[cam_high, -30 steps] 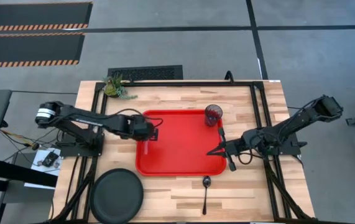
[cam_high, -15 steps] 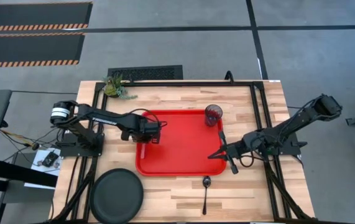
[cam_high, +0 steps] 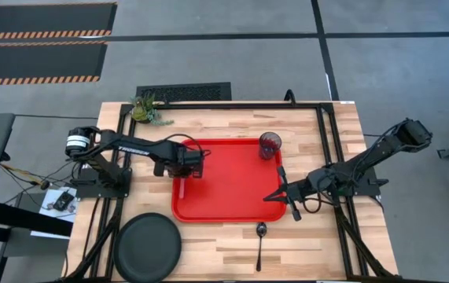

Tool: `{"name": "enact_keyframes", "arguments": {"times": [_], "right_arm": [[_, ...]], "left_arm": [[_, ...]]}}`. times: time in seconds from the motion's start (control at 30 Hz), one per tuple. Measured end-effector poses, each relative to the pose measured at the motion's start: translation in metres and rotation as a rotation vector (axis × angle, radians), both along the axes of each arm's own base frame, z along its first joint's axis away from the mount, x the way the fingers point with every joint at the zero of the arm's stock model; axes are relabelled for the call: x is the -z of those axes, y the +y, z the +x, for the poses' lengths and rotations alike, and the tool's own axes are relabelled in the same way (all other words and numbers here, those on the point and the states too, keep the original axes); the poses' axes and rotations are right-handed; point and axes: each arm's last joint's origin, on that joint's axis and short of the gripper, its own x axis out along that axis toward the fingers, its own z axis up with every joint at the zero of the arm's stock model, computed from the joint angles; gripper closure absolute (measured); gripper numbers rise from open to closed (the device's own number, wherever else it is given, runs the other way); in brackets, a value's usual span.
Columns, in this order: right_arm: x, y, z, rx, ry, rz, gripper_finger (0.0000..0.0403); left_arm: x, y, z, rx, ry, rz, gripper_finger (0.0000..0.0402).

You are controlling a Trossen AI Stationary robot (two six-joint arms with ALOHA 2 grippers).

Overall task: Pick and place plate/cup/fork/spoon on tray
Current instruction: Put the pink fork to the left of the blue cup on the red tray

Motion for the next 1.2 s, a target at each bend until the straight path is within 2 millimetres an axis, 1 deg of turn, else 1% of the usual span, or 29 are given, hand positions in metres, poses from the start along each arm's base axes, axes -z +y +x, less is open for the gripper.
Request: {"name": "enact_keyframes", "arguments": {"times": [0.27,0.4,0.5,0.6,0.9,1.07,1.2], "right_arm": [[0.0,0.0,0.0,0.0,0.0,-0.001,0.0392],[0.0,0.0,0.0,0.0,0.0,-0.003,0.0392],[0.001,0.0,0.0,0.0,0.006,-0.005,0.0392],[0.001,0.0,0.0,0.0,0.011,-0.006,0.0392],[0.002,0.0,0.0,0.0,0.014,-0.006,0.0392],[0.002,0.0,0.0,-0.001,0.014,-0.006,0.0392],[0.002,0.0,0.0,-0.001,0.014,-0.005,0.0392]], "left_arm": [[0.0,0.0,-0.001,-0.01,0.007,-0.004,0.0374],[0.006,0.0,0.001,-0.022,0.024,-0.018,0.0374],[0.014,0.002,0.007,-0.019,0.014,-0.036,0.0374],[0.014,0.005,0.011,0.0,0.001,-0.036,0.0372],[0.013,0.007,0.008,-0.02,0.026,-0.043,0.0371],[0.014,0.009,0.003,-0.028,0.073,-0.056,0.037],[0.014,0.009,0.003,-0.027,0.07,-0.057,0.037]]}}
